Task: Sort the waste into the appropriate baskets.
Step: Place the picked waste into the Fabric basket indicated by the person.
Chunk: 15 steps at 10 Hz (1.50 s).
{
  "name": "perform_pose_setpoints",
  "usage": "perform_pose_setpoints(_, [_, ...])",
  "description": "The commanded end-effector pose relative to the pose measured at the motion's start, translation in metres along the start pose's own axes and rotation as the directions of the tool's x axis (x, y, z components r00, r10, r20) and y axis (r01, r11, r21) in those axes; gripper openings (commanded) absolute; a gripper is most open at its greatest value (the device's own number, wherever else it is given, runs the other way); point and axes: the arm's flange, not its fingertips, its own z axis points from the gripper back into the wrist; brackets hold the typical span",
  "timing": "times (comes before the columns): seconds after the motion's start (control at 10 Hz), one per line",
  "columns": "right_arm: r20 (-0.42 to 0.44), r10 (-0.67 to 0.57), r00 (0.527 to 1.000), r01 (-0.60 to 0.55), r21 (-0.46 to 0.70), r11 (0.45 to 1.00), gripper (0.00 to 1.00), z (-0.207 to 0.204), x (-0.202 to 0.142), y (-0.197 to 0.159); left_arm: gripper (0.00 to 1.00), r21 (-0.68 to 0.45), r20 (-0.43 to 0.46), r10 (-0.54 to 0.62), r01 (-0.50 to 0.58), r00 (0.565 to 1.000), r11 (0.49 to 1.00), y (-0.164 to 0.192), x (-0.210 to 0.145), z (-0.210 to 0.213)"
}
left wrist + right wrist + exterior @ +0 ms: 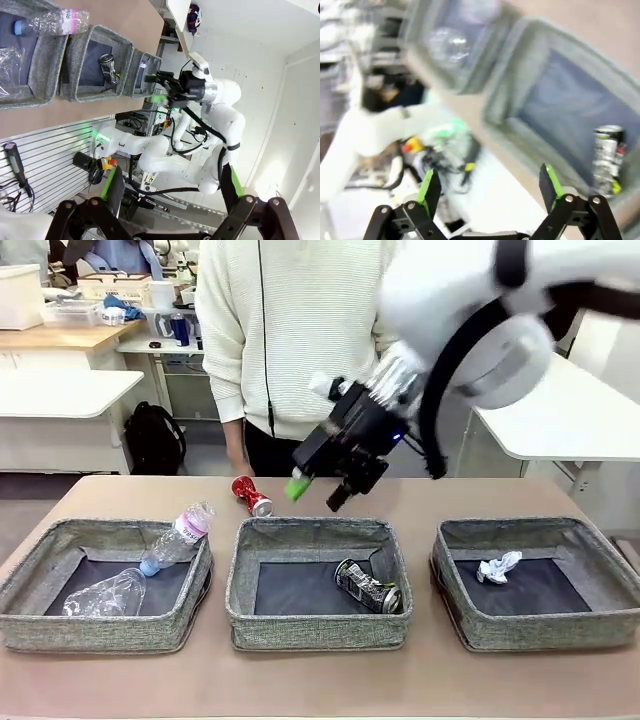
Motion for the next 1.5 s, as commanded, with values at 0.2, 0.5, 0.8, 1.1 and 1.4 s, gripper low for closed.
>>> perform_pose_setpoints(0.2, [0.159,-0.435,0.886,0.282,0.559,0.779,1.00,0.079,-0.098,-0.062,1.00,-0.016,0.002,-0.018,0.018,1.000,1.000,-0.002,-0.001,0.000])
perform_pose_setpoints(0.5, [0.250,-0.427,0.869,0.146,0.695,0.704,1.00,0.149,-0.180,-0.117,1.00,-0.016,0.002,-0.018,0.018,1.000,1.000,-0.002,-0.001,0.000])
perform_pose_setpoints(0.8, [0.277,-0.481,0.832,0.252,0.583,0.773,1.00,0.182,-0.255,-0.202,1.00,-0.016,0.002,-0.018,0.018,1.000,1.000,-0.002,-0.001,0.000])
perform_pose_setpoints(1.1, [0.279,-0.490,0.826,0.209,0.655,0.726,1.00,0.198,-0.229,-0.177,1.00,-0.016,0.002,-0.018,0.018,1.000,1.000,-0.002,-0.001,0.000])
perform_pose_setpoints(1.4, [0.279,-0.490,0.826,0.209,0.655,0.726,1.00,0.198,-0.229,-0.177,1.00,-0.016,0.002,-0.018,0.018,1.000,1.000,-0.002,-0.001,0.000])
